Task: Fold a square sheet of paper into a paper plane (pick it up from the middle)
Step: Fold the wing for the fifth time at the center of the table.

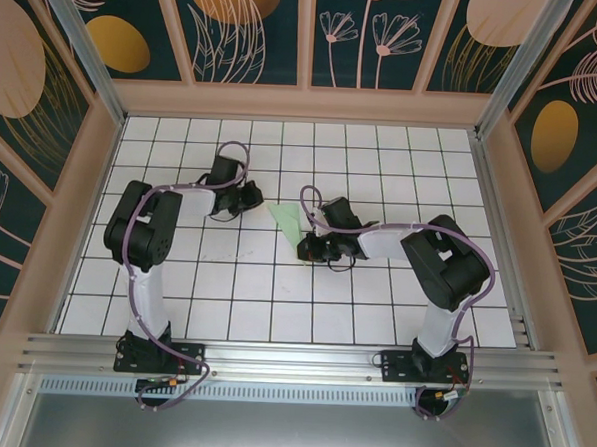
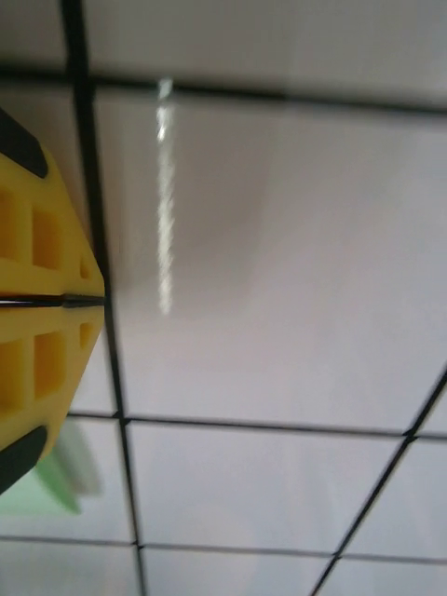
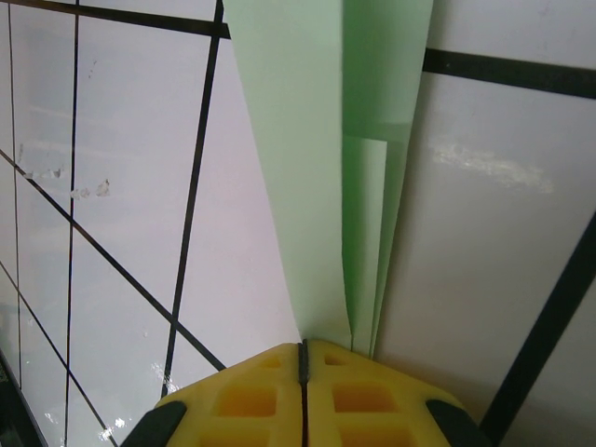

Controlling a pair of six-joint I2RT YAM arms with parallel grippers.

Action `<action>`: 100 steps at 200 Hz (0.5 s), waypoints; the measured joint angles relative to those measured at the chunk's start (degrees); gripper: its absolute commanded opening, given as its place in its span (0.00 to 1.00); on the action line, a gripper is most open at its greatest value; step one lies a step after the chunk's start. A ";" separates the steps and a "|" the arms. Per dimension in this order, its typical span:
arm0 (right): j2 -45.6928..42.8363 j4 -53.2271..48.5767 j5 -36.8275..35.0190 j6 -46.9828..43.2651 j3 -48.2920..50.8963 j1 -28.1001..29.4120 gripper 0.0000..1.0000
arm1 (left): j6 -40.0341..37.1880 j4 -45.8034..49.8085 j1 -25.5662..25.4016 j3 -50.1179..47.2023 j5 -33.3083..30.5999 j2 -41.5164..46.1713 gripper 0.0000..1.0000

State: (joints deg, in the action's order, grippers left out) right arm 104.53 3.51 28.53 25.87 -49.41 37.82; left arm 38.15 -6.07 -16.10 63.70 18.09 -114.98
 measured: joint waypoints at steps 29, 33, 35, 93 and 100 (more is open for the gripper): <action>-0.15 -3.54 -0.90 0.42 -1.86 0.00 0.16 | -0.35 1.68 1.81 0.81 -5.01 0.59 0.22; -0.33 -4.26 -1.27 0.74 -2.23 0.00 0.18 | -0.35 2.08 1.92 0.79 -5.40 0.94 0.23; -0.37 -4.59 -1.46 0.63 -2.43 0.00 0.20 | -0.26 2.23 1.99 0.76 -5.62 1.07 0.23; -8.81 -8.50 -8.28 3.37 -6.86 -1.29 0.57 | 2.40 4.70 0.09 -4.59 -8.41 12.48 0.45; -10.36 -8.57 -9.46 3.45 -6.86 -1.86 0.60 | 2.84 5.05 -0.70 -5.07 -9.01 13.77 0.47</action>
State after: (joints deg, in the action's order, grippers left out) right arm 94.17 -5.06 19.07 29.32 -56.27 35.97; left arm 40.99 -1.02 -16.80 58.63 9.08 -101.21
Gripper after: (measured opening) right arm 0.555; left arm 0.433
